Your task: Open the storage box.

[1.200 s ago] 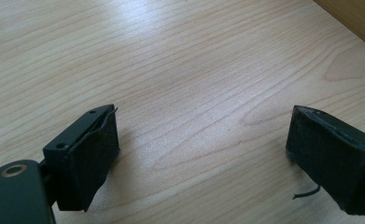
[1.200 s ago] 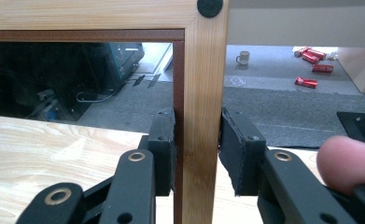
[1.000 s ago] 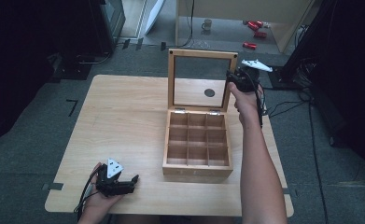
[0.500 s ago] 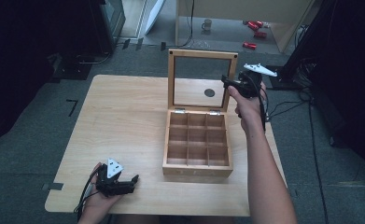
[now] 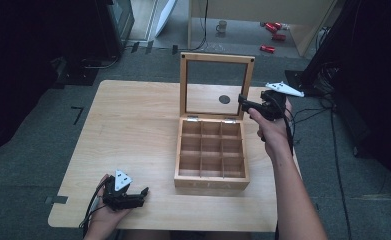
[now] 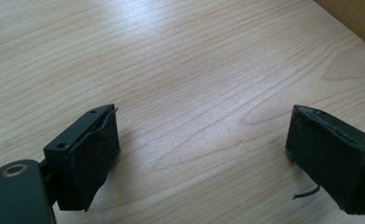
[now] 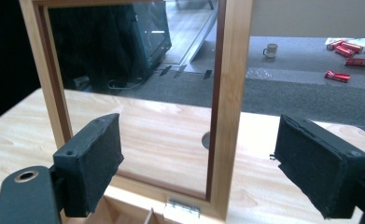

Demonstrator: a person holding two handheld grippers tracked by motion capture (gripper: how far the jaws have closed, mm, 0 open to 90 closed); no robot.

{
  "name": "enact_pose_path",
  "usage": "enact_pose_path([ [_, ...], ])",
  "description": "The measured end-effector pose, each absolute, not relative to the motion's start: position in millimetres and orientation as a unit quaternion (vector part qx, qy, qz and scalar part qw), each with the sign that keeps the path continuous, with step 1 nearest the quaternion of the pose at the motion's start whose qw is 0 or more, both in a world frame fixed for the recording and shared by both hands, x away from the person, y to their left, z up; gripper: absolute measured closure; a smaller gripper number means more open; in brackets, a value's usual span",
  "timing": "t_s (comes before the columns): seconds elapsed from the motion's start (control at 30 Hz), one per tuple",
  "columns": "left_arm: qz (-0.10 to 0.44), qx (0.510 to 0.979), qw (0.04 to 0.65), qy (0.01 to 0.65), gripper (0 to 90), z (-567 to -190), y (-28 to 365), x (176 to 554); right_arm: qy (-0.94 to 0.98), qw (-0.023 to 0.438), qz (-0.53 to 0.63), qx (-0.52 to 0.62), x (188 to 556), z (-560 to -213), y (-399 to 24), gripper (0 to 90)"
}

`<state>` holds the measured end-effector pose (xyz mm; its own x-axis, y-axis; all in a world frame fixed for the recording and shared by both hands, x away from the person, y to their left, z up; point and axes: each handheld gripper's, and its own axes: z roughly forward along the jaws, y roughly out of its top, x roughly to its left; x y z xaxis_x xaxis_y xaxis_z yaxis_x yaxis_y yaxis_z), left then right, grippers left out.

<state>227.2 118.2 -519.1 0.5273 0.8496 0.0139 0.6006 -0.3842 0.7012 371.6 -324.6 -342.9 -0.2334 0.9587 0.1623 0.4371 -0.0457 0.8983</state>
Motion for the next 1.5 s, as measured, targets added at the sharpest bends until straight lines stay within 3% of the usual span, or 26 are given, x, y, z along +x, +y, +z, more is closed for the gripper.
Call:
enact_pose_path([
  [0.53,0.191,0.81,0.328,0.447,10.2,-519.0,118.4,227.1,0.647,0.283,0.448,0.548,322.0,-380.6,-336.4,14.1],
  [1.5,0.191,0.809,0.328,0.449,10.3,-519.1,118.1,226.6,0.629,0.278,0.429,0.586,238.4,-437.8,-394.7,14.9],
])
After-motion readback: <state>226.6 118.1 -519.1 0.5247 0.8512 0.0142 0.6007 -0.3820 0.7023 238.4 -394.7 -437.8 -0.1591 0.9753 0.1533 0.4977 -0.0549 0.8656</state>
